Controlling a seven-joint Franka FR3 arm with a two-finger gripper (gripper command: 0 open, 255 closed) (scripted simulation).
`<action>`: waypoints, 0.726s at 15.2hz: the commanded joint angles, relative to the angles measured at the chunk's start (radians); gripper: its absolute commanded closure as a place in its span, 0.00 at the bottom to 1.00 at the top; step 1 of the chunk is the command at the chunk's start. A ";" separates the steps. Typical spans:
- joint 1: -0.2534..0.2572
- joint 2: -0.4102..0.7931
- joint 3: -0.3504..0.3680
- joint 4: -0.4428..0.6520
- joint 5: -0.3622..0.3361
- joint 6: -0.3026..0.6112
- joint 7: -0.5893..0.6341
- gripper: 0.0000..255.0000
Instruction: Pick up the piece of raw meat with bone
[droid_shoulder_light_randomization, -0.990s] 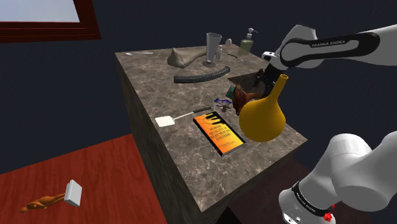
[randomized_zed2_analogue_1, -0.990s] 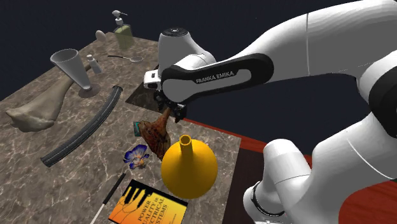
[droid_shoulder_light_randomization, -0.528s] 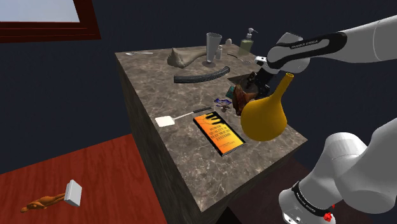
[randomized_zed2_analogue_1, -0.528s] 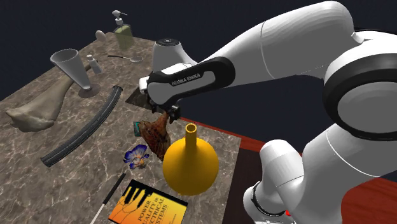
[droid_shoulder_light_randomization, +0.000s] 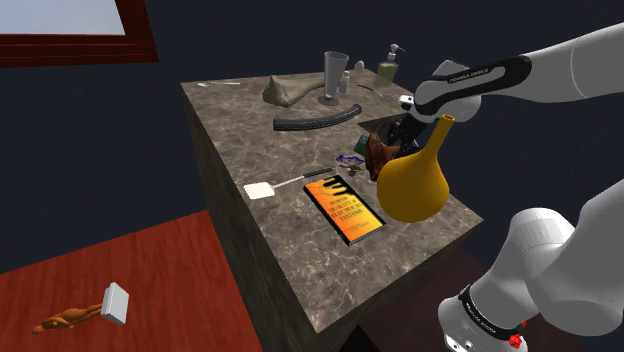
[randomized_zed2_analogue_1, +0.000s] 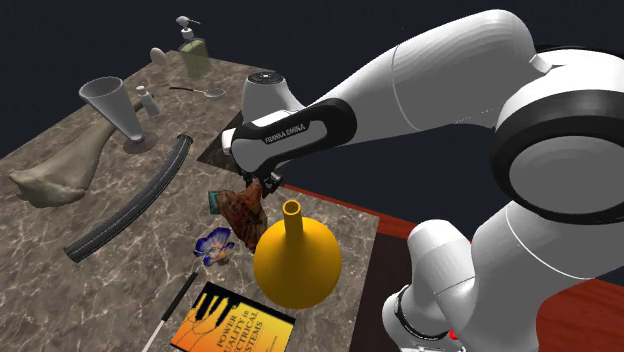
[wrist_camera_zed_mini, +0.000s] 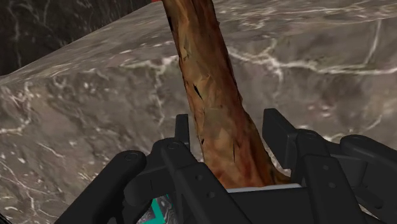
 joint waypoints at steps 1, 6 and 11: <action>0.000 0.001 0.000 0.000 0.001 0.001 -0.001 1.00; 0.001 0.001 0.000 0.000 0.001 0.001 -0.001 1.00; -0.019 -0.047 0.026 0.023 -0.055 -0.051 0.048 1.00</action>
